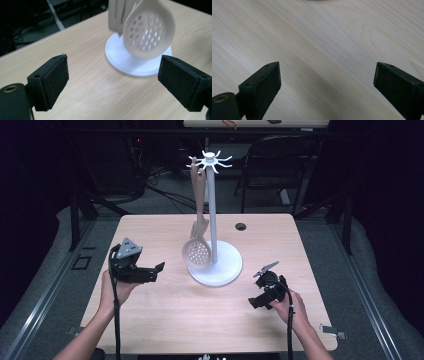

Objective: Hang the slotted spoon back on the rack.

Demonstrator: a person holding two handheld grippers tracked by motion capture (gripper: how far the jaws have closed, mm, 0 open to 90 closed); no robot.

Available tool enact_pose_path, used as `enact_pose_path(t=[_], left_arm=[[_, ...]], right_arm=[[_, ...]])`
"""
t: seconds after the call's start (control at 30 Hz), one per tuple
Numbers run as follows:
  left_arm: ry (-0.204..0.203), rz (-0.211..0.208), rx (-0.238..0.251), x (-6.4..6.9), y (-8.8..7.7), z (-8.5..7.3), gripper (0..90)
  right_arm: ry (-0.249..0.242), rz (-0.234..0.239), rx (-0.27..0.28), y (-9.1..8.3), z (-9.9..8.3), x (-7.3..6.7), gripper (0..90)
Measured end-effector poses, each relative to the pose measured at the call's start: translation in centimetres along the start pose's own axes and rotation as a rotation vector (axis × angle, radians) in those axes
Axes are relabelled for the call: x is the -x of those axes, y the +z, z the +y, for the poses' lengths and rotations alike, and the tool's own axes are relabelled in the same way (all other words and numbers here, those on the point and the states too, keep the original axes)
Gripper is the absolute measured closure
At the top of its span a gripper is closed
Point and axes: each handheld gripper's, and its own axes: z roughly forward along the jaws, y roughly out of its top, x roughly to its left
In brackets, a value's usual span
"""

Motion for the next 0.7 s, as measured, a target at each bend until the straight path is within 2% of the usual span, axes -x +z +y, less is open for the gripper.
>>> enact_pose_path(t=[0.07,0.2,0.23,0.33,0.4,0.5,0.57,0.6,0.67,0.7], left_arm=[[-0.022,0.011,-0.023,-0.4,-0.1,-1.5,9.3],[-0.050,0.018,-0.078,-1.0,-0.2,-3.5,7.6],[-0.057,0.016,-0.090,-1.0,-0.1,-3.9,7.2],[-0.070,0.006,-0.128,-1.4,-0.2,-5.2,6.2],[-0.094,-0.002,-0.147,-1.5,-0.2,-5.9,4.9],[-0.112,-0.002,-0.159,-1.5,-0.2,-6.9,4.5],[-0.127,0.028,-0.129,-1.2,0.0,-7.9,4.8],[-0.121,0.047,-0.135,-1.1,0.2,-8.5,5.7],[-0.093,0.054,-0.199,-0.9,0.7,-9.2,5.7],[-0.082,0.064,-0.204,-1.0,1.0,-9.6,5.5]], right_arm=[[-0.002,-0.007,0.007,0.0,-0.1,-0.1,7.0],[-0.001,0.004,0.010,0.0,-0.1,-0.1,7.0],[-0.005,0.000,-0.005,0.0,0.0,-0.2,7.0],[-0.006,0.000,-0.002,0.1,-0.1,-0.2,7.2],[-0.011,-0.005,-0.012,0.1,-0.1,-0.3,7.6],[-0.011,-0.007,-0.009,0.3,-0.2,-0.3,7.2],[-0.018,0.009,0.004,0.5,-0.3,-0.1,4.5],[-0.018,0.011,0.001,0.5,-0.3,0.0,3.5],[-0.013,0.015,0.002,0.5,-0.3,0.2,2.6],[-0.009,0.005,0.006,0.6,-0.4,0.4,2.3]])
